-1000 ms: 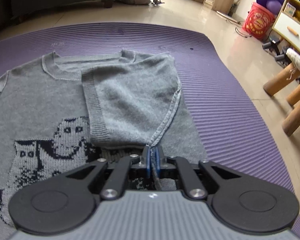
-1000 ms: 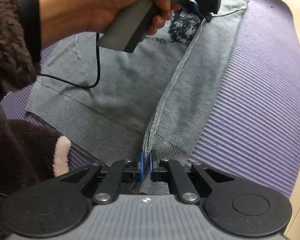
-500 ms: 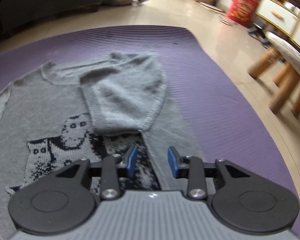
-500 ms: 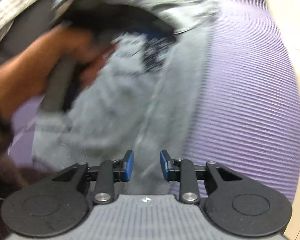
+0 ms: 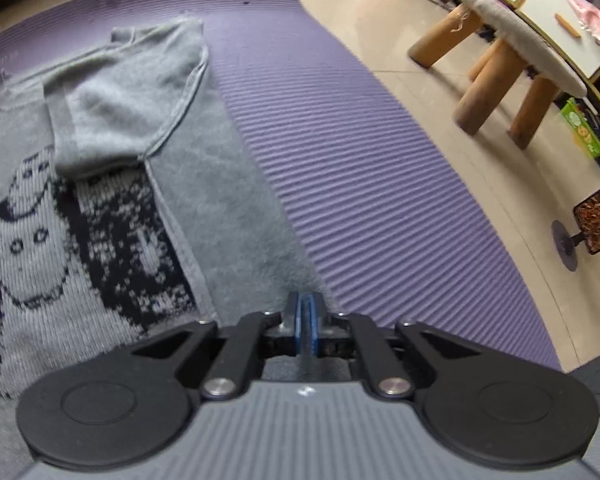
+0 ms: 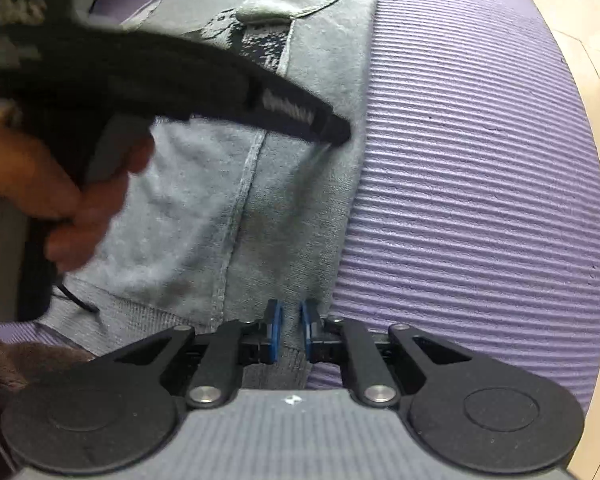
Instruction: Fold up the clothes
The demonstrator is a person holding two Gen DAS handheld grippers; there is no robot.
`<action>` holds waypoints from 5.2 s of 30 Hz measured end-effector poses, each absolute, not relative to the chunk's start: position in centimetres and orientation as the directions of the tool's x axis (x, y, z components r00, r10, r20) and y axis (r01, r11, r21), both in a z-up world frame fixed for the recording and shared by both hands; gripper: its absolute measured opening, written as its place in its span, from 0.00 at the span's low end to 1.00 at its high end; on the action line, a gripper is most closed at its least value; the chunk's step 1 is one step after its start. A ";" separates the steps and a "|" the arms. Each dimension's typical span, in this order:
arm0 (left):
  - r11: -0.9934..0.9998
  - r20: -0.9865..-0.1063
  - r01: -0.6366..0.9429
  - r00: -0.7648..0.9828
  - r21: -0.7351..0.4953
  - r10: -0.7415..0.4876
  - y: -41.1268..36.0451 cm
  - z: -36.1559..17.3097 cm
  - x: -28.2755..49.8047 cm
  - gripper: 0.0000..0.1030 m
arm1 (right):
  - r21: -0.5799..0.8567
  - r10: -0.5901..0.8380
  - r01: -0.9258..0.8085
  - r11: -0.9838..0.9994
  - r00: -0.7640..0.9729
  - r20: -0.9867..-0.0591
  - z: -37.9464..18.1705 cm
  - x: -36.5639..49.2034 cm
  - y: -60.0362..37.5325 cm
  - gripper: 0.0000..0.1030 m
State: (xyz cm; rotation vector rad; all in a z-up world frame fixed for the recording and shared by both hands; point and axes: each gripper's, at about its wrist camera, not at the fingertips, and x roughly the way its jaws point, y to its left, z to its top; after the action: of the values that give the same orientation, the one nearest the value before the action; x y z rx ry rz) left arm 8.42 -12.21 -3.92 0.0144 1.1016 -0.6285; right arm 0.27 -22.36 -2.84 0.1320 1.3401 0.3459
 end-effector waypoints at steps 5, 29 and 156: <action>0.851 -0.814 0.447 0.361 -0.277 -0.454 -10.7 -1.9 8.5 0.44 | 0.291 0.320 -0.148 0.945 0.239 -0.917 -1.4 0.4 -22.5 0.26; 0.925 -0.872 -0.349 0.487 -0.151 0.042 11.3 2.7 5.6 1.00 | 0.191 0.229 -0.146 0.971 0.330 -0.916 0.0 2.2 -21.7 0.57; 0.905 -0.526 0.249 0.747 -0.346 -0.407 12.7 2.1 26.3 0.03 | 0.346 0.467 -0.361 0.866 0.337 -0.818 2.5 -5.8 -5.6 0.02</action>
State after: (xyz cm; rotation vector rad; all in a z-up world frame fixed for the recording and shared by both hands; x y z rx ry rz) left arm 26.28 12.67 2.08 -0.2618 0.6326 -0.3632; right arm -5.79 -5.57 2.46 0.1089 1.1021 0.5411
